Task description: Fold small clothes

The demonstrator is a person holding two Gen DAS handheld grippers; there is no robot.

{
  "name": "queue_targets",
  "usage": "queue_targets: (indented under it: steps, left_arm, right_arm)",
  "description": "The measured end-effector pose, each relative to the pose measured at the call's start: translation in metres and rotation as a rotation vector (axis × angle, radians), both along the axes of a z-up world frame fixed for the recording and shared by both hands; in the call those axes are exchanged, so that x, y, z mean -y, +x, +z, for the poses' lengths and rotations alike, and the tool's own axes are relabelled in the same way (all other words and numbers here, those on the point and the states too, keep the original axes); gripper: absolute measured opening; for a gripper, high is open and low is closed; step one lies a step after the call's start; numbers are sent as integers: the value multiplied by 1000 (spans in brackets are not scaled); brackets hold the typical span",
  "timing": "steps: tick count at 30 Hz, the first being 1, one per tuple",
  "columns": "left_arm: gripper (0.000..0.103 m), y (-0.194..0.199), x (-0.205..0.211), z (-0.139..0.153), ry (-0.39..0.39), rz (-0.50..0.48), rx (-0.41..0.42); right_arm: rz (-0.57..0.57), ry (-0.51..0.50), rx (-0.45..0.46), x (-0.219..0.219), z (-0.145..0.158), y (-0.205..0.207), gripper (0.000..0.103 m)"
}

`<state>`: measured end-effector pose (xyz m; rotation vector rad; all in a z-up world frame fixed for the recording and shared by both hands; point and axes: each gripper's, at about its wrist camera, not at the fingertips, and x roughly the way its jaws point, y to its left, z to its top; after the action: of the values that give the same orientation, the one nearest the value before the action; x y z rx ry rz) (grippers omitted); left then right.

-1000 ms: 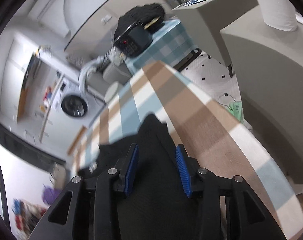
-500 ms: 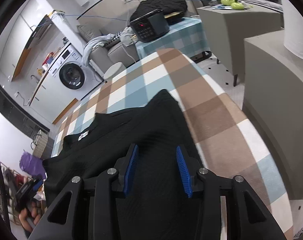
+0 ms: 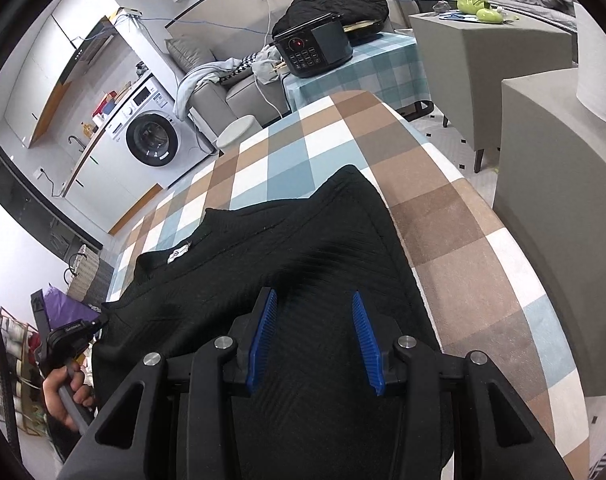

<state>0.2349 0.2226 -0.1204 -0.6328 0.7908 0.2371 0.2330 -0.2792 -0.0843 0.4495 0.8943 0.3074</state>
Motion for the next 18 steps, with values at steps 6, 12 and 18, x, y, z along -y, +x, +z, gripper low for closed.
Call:
queue_targets:
  steps: [6, 12, 18]
  left_arm:
    - [0, -2, -11, 17, -8, 15, 26]
    - [33, 14, 22, -5, 13, -118, -141]
    - [44, 26, 57, -14, 236, -177, -259]
  right_arm:
    - [-1, -21, -10, -2, -2, 6, 40]
    - [18, -34, -8, -27, 4, 20, 42]
    - [6, -111, -6, -66, 2, 50, 48]
